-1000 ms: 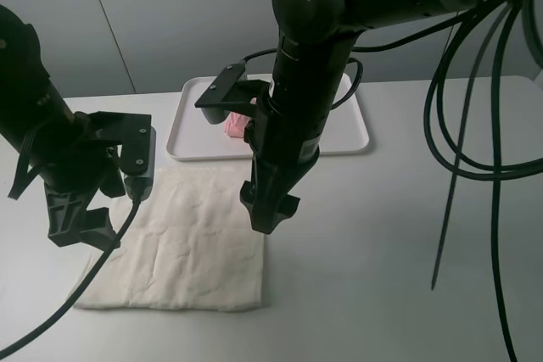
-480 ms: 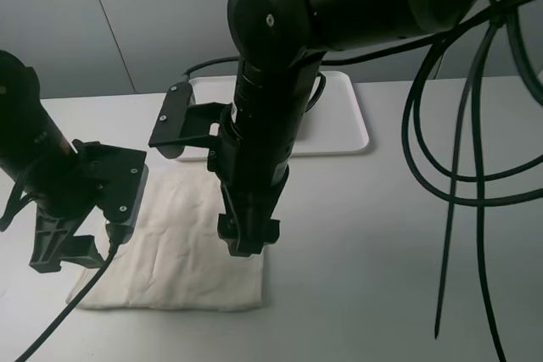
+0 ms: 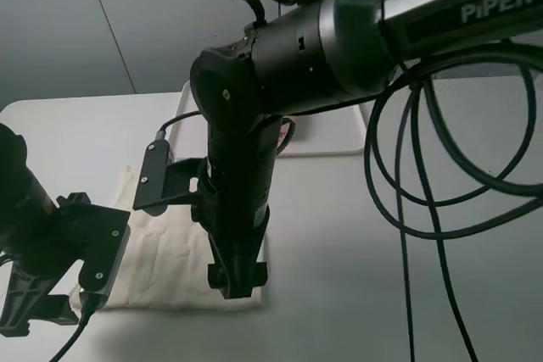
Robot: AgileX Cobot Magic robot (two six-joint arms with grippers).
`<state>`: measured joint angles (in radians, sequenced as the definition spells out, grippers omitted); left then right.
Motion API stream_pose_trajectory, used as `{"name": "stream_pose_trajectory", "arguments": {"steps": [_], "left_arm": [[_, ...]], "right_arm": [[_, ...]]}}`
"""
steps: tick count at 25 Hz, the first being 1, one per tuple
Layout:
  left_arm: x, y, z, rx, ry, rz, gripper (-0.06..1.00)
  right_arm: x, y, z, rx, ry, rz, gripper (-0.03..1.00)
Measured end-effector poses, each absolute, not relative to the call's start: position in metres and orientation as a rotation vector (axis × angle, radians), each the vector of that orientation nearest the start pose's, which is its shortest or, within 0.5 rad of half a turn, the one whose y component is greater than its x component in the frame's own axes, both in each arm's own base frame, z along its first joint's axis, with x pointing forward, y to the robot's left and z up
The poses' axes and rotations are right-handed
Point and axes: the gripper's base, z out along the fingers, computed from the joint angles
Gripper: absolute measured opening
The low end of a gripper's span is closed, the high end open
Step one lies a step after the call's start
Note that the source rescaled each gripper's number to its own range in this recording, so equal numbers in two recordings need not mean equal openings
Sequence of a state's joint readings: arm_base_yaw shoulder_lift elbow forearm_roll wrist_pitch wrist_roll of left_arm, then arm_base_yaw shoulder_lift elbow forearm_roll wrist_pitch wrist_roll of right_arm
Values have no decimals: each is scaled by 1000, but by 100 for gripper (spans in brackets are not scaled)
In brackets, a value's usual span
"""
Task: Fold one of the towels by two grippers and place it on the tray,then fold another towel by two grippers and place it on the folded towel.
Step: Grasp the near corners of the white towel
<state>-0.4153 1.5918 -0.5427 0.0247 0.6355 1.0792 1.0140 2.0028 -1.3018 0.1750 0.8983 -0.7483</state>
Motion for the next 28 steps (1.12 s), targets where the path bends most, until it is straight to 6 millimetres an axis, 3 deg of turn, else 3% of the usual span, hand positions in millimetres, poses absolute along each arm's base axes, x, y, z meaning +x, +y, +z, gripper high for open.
{"name": "stream_pose_trajectory", "arguments": {"steps": [6,15,28], "left_arm": [[178,-77,111,2175,2276,22,96],[177,-76,93,2179,2316,19,98],[179,-77,85,2161,2394,6,98]], "right_arm": [[178,337,128,-2315,2069,227,98],[177,339,128,-2303,2067,238,98],[177,340,128,-2298,2070,241,98]]}}
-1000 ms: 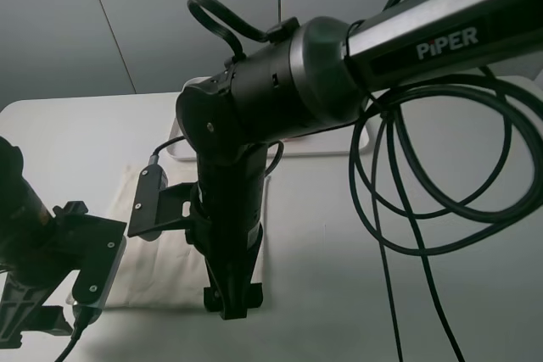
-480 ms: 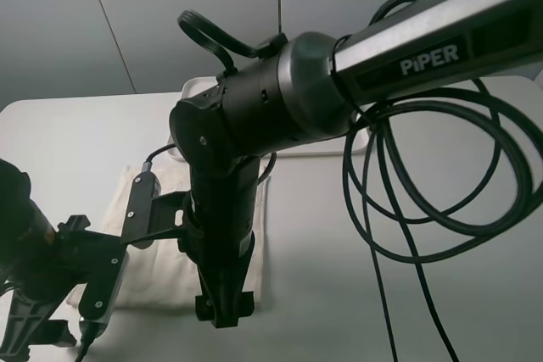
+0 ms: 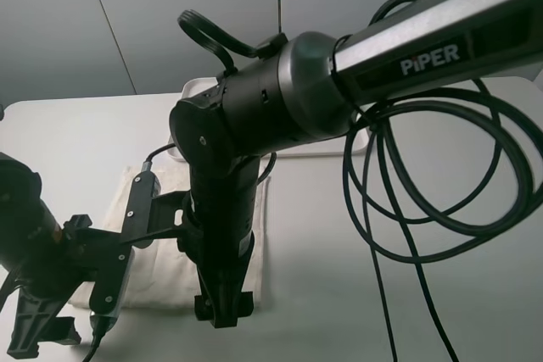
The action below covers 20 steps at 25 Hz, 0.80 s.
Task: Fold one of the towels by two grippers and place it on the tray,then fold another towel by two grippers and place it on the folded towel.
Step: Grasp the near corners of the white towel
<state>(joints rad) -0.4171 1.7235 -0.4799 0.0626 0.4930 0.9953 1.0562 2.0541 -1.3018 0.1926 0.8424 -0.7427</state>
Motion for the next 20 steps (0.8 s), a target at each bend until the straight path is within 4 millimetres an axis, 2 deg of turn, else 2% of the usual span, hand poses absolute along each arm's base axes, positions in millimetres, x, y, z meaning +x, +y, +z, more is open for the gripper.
{"name": "stream_pose_trajectory", "arguments": {"steps": [8,14,20], "left_arm": [[179,-76,85,2163,2392,8,98],[179,-76,85,2164,2393,7,98],[179,-76,85,2164,2393,7,98]], "right_arm": [[177,340,127,-2300,2069,245,98],[175,335,108,-2378,2131,211,98],[176,332,107,-2406,2137,147,98]]}}
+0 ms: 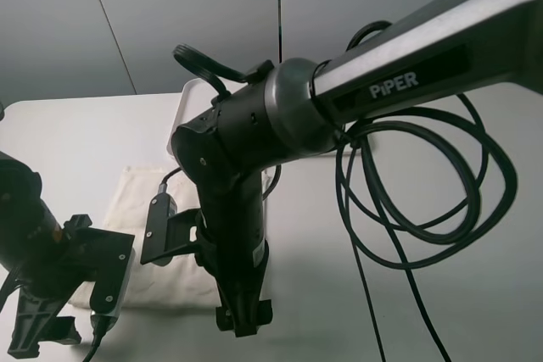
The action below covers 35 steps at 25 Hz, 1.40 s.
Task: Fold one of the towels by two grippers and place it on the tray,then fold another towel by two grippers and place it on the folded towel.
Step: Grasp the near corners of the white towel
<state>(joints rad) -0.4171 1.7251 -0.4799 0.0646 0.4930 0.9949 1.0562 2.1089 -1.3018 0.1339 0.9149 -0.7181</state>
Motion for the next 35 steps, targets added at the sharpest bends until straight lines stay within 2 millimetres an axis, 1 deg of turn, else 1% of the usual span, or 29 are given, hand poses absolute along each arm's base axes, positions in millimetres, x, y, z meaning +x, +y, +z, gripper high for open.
{"name": "stream_pose_trajectory", "arguments": {"steps": [10,16,19,22,27,30,33,35], "left_arm": [[179,-76,85,2162,2395,7,98],[179,-77,85,2164,2393,7,98],[179,-77,85,2164,2393,7,98],[179,-77,85,2163,2392,8,98],[180,-77,84,2164,2388,8,98],[180,-77,84,2162,2390,8,98],[180,-77,84,2162,2390,8,98],[180,-77,84,2162,2390,8,98]], "right_arm": [[176,329,107,-2413,2167,129,98],[173,329,107,-2406,2205,160,98],[172,328,100,-2415,2226,161,98],[168,320,90,-2425,2243,154,98],[165,316,87,-2388,2233,162,97],[165,316,86,-2363,2243,155,97],[164,317,86,-2322,2270,117,94],[166,317,85,-2301,2275,94,88]]}}
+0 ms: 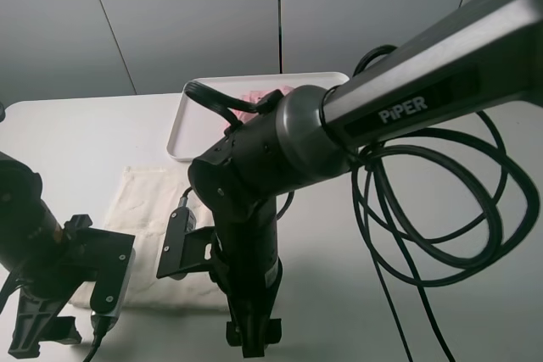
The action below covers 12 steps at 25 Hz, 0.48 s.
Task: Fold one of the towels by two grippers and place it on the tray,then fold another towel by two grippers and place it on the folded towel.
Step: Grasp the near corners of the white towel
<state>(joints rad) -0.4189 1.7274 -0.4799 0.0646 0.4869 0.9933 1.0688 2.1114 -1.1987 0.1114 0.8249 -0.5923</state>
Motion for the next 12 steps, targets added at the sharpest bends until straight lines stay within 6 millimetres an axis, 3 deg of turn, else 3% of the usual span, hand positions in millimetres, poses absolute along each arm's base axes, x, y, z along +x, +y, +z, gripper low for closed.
{"name": "stream_pose_trajectory", "arguments": {"steps": [5,12], "left_arm": [[180,-77,84,2162,2390,8,98],[180,-77,84,2162,2390,8,98]], "right_arm": [[169,318,84,-2277,2253,58,61],[170,319,83,-2233,2268,57,58]]}}
